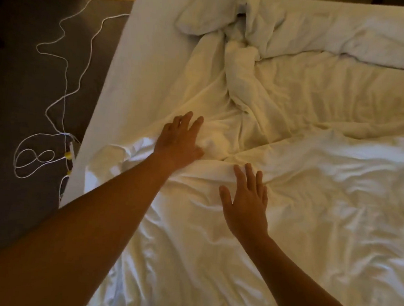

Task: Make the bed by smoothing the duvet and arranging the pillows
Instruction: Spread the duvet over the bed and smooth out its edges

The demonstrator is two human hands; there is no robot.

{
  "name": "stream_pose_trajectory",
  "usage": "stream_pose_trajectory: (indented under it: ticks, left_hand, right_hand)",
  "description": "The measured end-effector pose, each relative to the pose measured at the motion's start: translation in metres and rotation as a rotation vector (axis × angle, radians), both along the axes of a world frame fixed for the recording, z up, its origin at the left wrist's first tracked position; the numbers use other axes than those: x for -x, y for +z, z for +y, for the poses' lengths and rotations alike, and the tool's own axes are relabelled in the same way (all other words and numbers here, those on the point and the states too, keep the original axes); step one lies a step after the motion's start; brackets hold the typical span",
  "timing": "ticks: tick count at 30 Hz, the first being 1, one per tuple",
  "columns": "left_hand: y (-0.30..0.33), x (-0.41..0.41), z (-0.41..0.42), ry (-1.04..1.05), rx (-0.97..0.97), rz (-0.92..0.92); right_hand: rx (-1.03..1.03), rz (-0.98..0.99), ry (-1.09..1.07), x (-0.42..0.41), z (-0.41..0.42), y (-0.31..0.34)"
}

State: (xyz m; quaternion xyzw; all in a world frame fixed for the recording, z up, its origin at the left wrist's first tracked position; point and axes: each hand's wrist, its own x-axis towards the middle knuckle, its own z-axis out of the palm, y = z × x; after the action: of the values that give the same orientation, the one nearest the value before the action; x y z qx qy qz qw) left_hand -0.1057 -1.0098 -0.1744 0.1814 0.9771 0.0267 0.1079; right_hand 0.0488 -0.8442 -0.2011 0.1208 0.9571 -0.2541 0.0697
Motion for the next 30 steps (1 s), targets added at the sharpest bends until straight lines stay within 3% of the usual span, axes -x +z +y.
stream_pose_trajectory:
  ticks: [5,8,11,18,21,23,26,28,30]
  left_hand:
    - [-0.022,0.025,0.007,0.03,0.052,-0.149]
    - [-0.021,0.041,-0.004,0.032,0.01,0.051]
    - [0.005,0.079,-0.031,0.251,-0.078,0.227]
    - [-0.01,0.066,-0.029,0.461,-0.152,0.275]
    - [-0.024,0.012,-0.011,0.363,-0.202,0.396]
    - [-0.038,-0.052,0.012,0.155,-0.283,0.331]
    - [-0.074,-0.141,0.031,-0.199,-0.225,0.16]
    - [-0.098,-0.163,0.018,-0.21,-0.155,0.111]
    - [-0.109,-0.166,0.002,-0.151,-0.095,0.125]
  right_hand:
    - [0.0,0.034,-0.056,0.012,0.013,-0.009]
    - [0.001,0.029,-0.075,0.018,0.015,-0.012]
    - [-0.001,-0.002,-0.087,0.02,0.019,-0.012]
    - [-0.042,-0.063,-0.044,0.023,0.027,-0.028]
    - [-0.082,-0.047,0.028,0.019,0.028,-0.036]
    - [-0.076,-0.025,0.089,0.017,0.025,-0.041]
    - [-0.128,-0.024,0.261,0.004,0.035,-0.061]
    - [-0.26,-0.029,0.39,-0.01,0.057,-0.076]
    - [-0.365,-0.037,0.383,-0.02,0.084,-0.086]
